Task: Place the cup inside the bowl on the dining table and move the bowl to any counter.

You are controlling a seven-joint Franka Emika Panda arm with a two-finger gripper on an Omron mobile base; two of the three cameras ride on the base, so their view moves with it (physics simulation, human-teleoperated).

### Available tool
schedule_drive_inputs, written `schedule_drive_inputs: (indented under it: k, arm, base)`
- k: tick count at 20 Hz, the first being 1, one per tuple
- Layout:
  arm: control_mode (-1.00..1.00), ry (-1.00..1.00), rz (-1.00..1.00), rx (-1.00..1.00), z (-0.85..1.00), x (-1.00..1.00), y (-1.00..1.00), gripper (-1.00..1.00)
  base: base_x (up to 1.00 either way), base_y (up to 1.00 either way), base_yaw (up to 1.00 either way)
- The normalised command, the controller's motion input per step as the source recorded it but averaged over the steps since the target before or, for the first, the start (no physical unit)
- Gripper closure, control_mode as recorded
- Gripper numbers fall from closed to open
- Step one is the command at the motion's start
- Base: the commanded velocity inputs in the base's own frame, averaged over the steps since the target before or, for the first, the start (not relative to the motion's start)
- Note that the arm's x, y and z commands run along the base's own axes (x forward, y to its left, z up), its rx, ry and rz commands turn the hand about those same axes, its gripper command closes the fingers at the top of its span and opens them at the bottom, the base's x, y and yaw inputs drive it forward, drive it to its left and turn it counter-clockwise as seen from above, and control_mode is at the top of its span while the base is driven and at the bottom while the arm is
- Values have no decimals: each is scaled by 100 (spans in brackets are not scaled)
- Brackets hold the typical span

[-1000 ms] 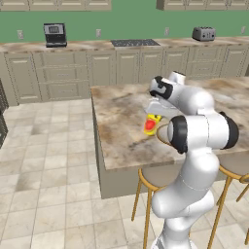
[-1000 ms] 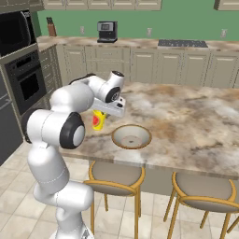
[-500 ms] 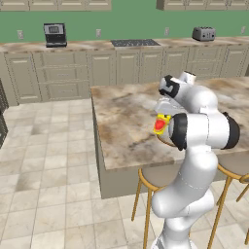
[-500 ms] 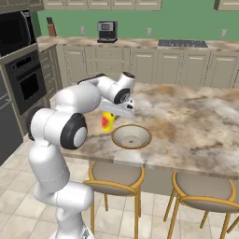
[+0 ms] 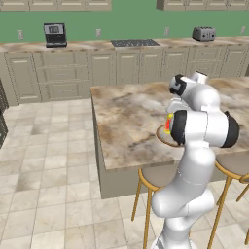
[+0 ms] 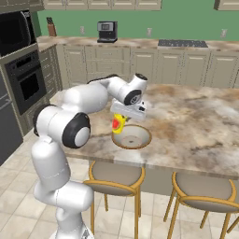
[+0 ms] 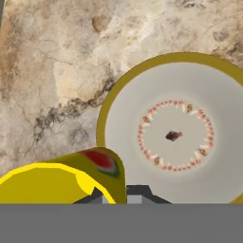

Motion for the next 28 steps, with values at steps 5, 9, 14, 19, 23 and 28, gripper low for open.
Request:
schedule_drive_inputs:
  k: [5,9,14,19,23,28]
  arm:
    - [-100,0,3,-2,2,0,-35,100]
    - [-100,0,5,-5,6,0,-3,100]
    - [-100,0,5,-8,1,0,0,100]
    - [-100,0,4,-8,0,0,0,100]
    - [-100,1,4,0,-6,0,-2,100]
    - [-100,1,3,0,-25,0,-6,100]
  base:
    - [0,0,0]
    - [0,0,0]
    - [0,0,0]
    - [0,0,0]
    - [0,0,0]
    - [0,0,0]
